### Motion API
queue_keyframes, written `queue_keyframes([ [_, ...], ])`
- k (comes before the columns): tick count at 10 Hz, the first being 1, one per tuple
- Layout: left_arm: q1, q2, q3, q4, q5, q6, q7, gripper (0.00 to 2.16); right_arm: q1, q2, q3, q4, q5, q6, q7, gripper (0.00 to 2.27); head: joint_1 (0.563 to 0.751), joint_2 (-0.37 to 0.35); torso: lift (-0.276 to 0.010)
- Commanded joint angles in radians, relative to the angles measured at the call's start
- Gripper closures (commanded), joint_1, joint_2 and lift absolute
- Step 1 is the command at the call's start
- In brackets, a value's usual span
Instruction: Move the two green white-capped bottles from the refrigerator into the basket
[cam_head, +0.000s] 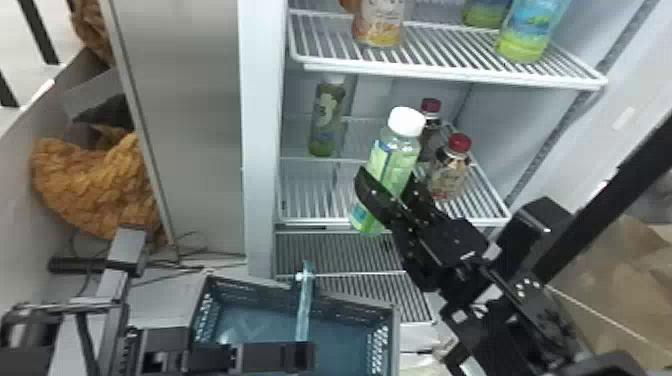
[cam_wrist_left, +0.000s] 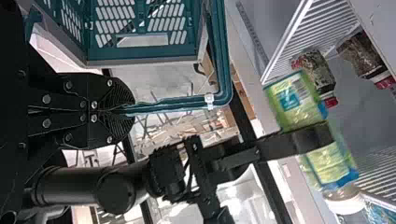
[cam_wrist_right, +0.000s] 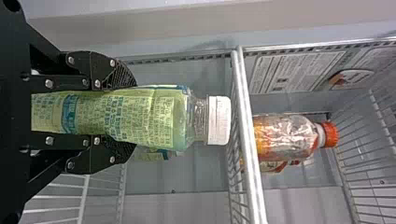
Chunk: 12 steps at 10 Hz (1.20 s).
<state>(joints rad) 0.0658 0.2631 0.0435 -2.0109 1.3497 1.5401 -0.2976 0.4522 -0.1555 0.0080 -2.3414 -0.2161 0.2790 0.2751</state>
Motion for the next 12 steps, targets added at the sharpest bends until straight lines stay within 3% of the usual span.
queue_keyframes([
  [1, 0.0, 0.001, 0.0, 0.0, -0.002, 0.001, 0.0, 1.16, 0.083, 0.01, -0.036, -0.099, -0.011, 0.067, 0.015, 0.89, 0.695, -0.213, -0.263],
  [7, 0.0, 0.002, 0.0, 0.002, -0.004, 0.001, 0.002, 1.16, 0.287, 0.04, -0.108, -0.281, -0.043, 0.349, 0.073, 0.89, 0.695, -0.262, -0.263],
  [12, 0.003, 0.001, 0.002, 0.0, -0.006, 0.001, 0.002, 1.16, 0.25, 0.037, -0.08, -0.237, -0.115, 0.531, 0.127, 0.89, 0.695, -0.242, -0.263],
])
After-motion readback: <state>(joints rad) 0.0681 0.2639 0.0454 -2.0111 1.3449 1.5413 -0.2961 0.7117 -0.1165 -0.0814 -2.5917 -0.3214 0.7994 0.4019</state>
